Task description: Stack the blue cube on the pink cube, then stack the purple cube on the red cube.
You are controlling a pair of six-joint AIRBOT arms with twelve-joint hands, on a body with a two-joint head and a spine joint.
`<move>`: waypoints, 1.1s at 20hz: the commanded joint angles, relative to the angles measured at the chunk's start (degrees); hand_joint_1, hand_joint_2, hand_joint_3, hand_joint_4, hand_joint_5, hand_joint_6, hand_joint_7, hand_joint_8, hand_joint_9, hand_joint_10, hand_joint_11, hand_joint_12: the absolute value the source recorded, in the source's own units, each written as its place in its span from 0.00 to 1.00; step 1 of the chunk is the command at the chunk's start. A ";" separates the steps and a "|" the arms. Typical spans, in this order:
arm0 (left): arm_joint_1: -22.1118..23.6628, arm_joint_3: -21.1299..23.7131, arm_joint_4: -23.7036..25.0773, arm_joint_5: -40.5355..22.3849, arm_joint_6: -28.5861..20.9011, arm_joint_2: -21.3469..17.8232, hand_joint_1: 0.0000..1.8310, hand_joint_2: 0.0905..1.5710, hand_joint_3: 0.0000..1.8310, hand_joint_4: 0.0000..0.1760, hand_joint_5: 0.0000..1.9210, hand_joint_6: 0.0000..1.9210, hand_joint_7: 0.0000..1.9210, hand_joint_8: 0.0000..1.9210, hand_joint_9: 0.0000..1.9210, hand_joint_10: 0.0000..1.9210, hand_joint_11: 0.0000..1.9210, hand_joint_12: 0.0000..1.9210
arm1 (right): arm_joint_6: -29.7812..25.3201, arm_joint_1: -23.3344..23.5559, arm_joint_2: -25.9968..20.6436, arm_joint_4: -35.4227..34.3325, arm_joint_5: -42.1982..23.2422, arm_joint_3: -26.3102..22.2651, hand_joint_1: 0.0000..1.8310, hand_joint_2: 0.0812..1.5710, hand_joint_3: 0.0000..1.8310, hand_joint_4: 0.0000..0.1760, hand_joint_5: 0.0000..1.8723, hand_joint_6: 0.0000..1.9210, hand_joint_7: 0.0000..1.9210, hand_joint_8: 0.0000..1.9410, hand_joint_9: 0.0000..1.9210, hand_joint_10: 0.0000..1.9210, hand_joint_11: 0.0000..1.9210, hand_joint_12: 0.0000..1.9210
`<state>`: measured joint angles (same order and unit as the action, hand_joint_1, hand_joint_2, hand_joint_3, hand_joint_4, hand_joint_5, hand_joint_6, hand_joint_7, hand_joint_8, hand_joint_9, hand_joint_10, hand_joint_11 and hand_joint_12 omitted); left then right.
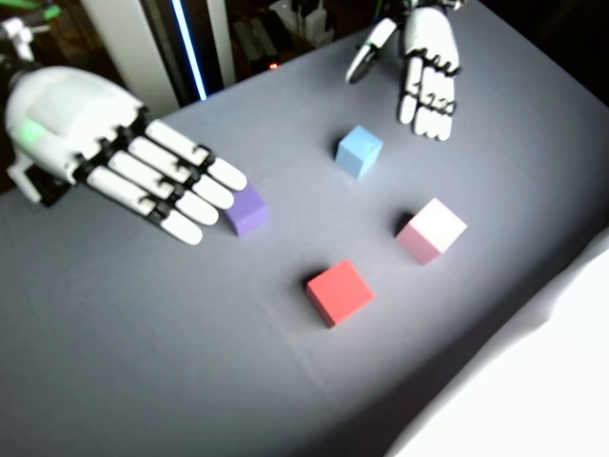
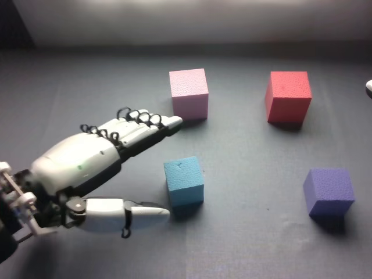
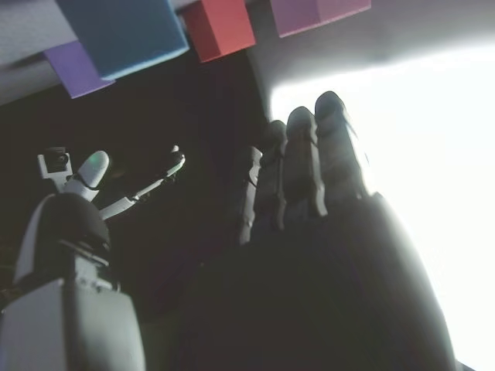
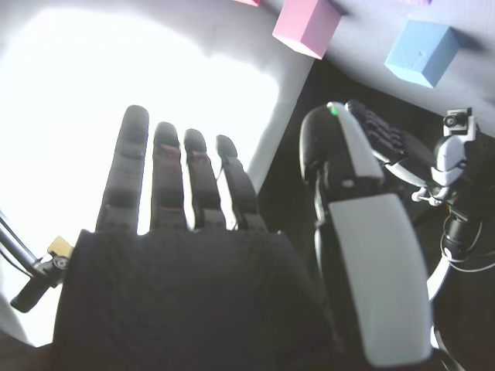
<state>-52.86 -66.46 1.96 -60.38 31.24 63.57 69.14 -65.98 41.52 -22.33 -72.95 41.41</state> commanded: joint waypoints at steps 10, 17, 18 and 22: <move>5.26 -4.50 2.87 4.57 -1.96 5.83 0.34 0.64 0.00 0.00 0.07 0.00 0.12 0.00 0.10 0.04 0.00 0.49 | -0.02 0.24 0.05 0.04 -6.57 0.17 0.35 0.85 0.00 0.00 0.00 0.00 0.00 0.00 0.00 0.00 0.00 0.00; 11.21 -5.71 11.38 14.21 -1.91 5.60 0.34 0.63 0.00 0.00 0.09 0.00 0.13 0.00 0.04 0.24 0.00 0.64 | -0.07 0.14 0.05 -0.21 -6.17 0.15 0.33 0.87 0.00 0.00 0.00 0.00 0.00 0.00 0.00 0.00 0.00 0.00; 11.70 -5.69 12.48 15.30 -1.91 5.59 0.35 0.63 0.00 0.00 0.10 0.00 0.14 0.00 0.02 0.29 0.00 0.60 | -0.07 0.13 0.05 -0.32 -6.12 0.14 0.33 0.87 0.00 0.00 0.00 0.00 0.00 0.00 0.00 0.00 0.00 0.00; 11.90 -6.15 11.99 16.35 -1.28 6.25 0.40 0.64 0.00 0.00 0.18 0.02 0.25 0.03 0.09 0.43 0.00 0.82 | -0.11 -0.05 0.06 -0.60 -6.07 0.03 0.32 0.86 0.00 0.00 0.00 0.00 0.00 0.00 0.00 0.00 0.00 0.00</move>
<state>-41.52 -72.62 14.20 -38.65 29.89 69.78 69.12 -66.04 41.69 -23.53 -72.14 41.41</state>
